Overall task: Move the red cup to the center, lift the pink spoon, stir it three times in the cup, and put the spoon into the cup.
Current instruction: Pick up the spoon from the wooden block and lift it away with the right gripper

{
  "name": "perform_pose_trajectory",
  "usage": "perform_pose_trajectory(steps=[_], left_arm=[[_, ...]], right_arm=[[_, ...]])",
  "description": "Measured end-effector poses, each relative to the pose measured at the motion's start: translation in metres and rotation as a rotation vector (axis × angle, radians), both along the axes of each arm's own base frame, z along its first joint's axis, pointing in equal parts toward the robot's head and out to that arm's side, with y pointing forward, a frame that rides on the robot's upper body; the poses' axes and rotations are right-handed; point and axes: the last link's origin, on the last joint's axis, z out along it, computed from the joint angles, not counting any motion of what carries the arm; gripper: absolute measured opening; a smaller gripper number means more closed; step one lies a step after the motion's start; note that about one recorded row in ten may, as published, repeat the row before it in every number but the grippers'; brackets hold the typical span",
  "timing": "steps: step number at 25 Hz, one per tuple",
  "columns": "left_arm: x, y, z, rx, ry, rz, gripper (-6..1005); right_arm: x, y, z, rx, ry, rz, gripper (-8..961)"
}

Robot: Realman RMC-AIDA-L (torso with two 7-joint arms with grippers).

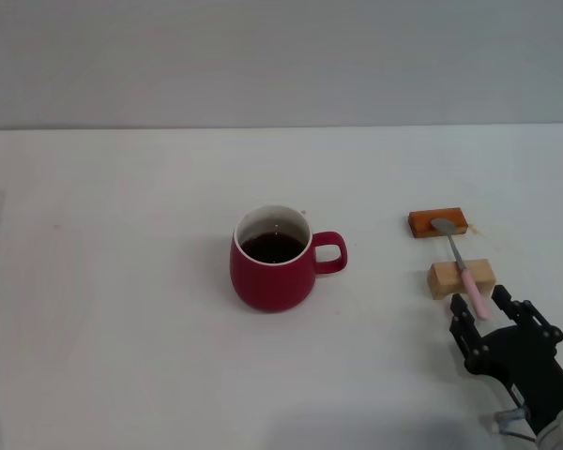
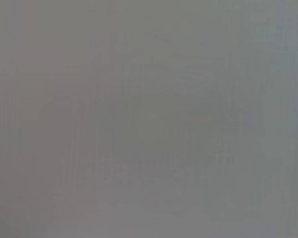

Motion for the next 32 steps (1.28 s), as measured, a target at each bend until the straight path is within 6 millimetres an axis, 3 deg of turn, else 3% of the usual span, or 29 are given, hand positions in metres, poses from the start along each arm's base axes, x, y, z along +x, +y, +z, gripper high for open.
perform_pose_trajectory(steps=[21, 32], left_arm=[[0.003, 0.003, 0.0, 0.003, -0.003, -0.007, 848], [0.003, 0.003, 0.001, 0.003, 0.0, -0.007, 847]], right_arm=[[0.0, 0.011, -0.001, -0.018, -0.019, 0.006, 463], [-0.003, 0.013, -0.002, -0.018, -0.016, 0.01, 391]])
